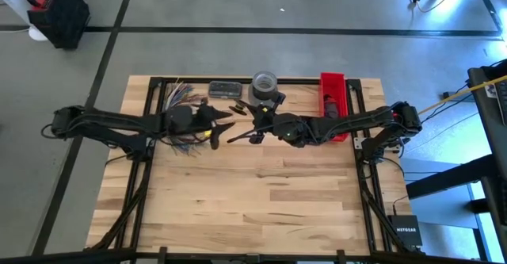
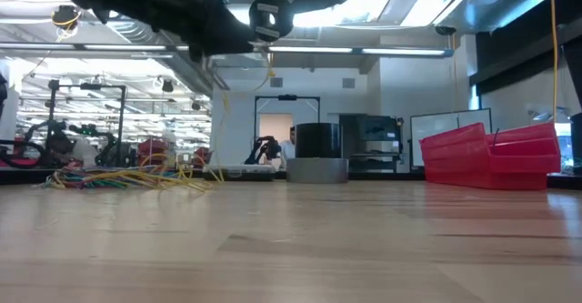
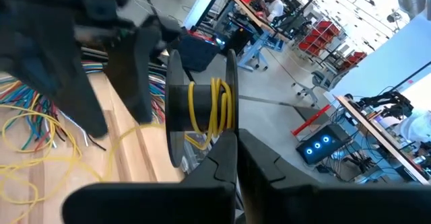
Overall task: Coil cords
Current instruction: Uncoil the yellow wire from the spool
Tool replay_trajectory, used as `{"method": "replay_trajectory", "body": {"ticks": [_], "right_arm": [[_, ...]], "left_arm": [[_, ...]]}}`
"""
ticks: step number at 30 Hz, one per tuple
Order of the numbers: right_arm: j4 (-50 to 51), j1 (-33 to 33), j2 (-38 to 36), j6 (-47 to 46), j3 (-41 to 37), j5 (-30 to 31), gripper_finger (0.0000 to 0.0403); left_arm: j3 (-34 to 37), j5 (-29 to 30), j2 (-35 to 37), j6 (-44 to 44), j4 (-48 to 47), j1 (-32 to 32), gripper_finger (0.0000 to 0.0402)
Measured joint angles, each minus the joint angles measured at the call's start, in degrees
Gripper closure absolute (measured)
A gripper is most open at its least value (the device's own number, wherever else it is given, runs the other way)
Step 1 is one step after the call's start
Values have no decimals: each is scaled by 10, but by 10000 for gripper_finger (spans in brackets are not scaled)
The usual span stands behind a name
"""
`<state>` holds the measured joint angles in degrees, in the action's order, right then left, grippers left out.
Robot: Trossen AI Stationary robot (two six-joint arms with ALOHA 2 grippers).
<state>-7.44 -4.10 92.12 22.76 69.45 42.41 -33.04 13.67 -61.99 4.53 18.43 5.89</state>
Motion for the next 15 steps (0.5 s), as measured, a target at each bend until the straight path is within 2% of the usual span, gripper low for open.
{"method": "replay_trajectory", "body": {"ticks": [6,15], "right_arm": [[4,0,0,0,0,0,397],[5,0,0,0,0,0,397]], "left_arm": [[-4,-32,-27,17,4,29,237],[-4,-73,-53,26,47,35,237]]}}
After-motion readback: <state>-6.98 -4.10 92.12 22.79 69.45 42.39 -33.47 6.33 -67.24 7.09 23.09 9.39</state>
